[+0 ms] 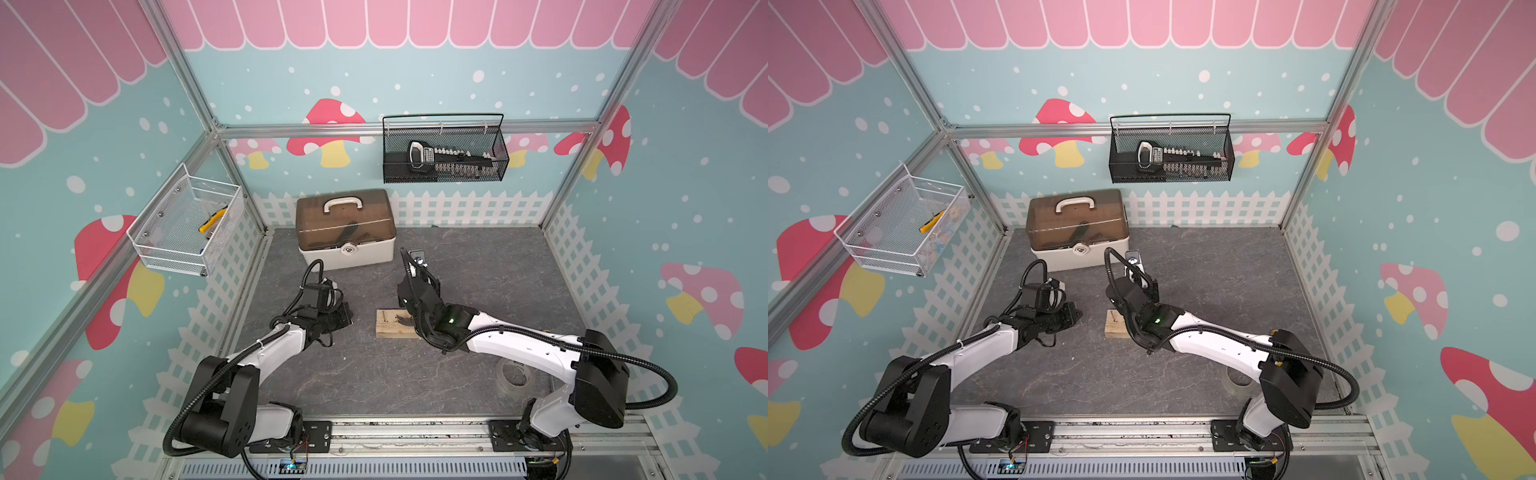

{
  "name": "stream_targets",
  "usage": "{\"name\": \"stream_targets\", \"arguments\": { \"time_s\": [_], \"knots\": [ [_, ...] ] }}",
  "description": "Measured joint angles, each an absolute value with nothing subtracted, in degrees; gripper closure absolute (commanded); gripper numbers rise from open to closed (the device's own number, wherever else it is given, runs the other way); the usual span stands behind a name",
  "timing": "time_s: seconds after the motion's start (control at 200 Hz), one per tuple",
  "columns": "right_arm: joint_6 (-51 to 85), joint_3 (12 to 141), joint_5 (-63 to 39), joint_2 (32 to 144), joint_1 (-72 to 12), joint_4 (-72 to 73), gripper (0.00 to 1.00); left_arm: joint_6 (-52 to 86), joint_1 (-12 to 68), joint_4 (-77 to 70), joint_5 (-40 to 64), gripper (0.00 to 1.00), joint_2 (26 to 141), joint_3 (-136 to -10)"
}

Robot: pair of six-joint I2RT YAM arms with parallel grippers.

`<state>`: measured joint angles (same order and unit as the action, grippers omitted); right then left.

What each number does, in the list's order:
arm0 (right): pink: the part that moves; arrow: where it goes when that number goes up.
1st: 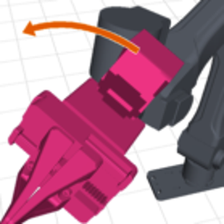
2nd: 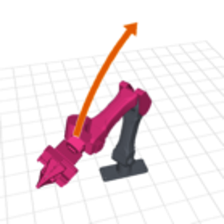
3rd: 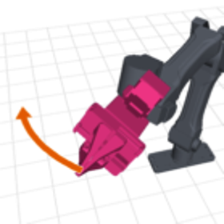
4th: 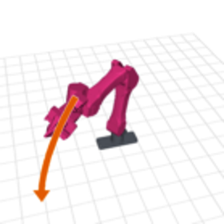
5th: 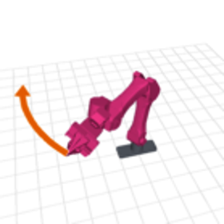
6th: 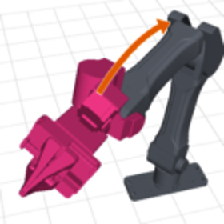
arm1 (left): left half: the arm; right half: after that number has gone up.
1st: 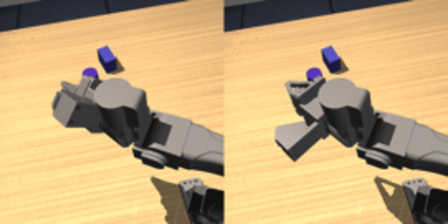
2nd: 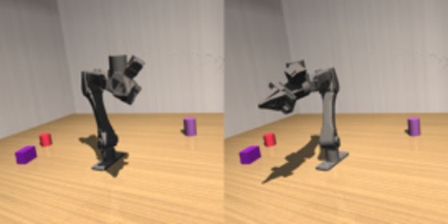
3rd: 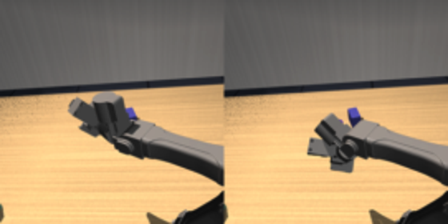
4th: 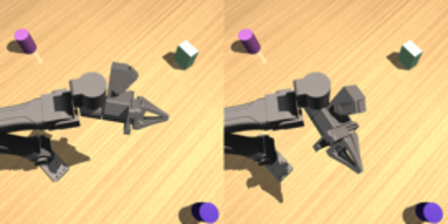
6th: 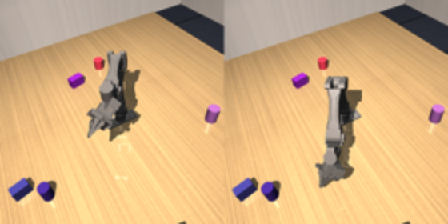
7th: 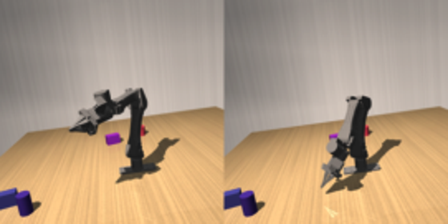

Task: Use a claw hammer to pull out a nail
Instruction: Place the nail at the center of the board.

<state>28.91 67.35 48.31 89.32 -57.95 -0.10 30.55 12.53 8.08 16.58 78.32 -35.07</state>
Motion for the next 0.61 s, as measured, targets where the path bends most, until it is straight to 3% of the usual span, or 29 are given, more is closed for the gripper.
{"name": "stream_targets", "arguments": {
  "time_s": [0.27,0.605],
  "knots": [
    [27.64,73.38,51.72,94.72,-60.03,-1.32,1.0,31.14,10.61,13.52,13.72,0.98,83.94,-36.4],
    [25.71,76.9,53.23,98.74,-61.63,-2.74,1.0,31.14,10.61,14.57,13.06,0.76,86.67,-38.72]
  ]
}}
